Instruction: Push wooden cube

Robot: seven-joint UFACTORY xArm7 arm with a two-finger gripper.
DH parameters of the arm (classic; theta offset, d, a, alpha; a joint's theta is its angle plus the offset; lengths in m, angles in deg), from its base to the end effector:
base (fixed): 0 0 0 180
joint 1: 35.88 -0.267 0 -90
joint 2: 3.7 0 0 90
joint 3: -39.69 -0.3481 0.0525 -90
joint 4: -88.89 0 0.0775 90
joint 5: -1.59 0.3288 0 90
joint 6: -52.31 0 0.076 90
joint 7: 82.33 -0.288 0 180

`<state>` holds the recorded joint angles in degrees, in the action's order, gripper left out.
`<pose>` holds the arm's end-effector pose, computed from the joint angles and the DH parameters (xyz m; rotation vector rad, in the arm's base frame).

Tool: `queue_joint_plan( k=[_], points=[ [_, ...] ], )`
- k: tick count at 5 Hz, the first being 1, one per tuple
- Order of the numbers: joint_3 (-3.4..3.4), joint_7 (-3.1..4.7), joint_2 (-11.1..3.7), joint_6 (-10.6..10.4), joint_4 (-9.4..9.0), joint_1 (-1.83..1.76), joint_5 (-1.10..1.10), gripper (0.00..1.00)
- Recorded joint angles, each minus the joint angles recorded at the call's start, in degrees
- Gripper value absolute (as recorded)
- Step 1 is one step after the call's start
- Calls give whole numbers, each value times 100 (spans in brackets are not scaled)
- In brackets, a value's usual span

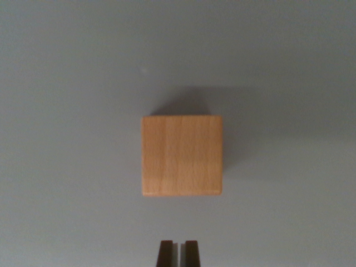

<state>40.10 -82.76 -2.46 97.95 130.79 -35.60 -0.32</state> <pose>0.3897 -0.0098 0.1382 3.1178 0.0067 -0.0681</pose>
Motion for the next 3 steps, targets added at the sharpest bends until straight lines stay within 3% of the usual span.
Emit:
queue_joint_plan(
  k=[1, 2, 3],
  points=[
    [0, 0, 0, 0, 0, 0, 0, 0],
    [4, -9, 11, -226, -229, 7, -19, 0],
    [4, -9, 11, -226, -229, 7, -19, 0]
  ],
)
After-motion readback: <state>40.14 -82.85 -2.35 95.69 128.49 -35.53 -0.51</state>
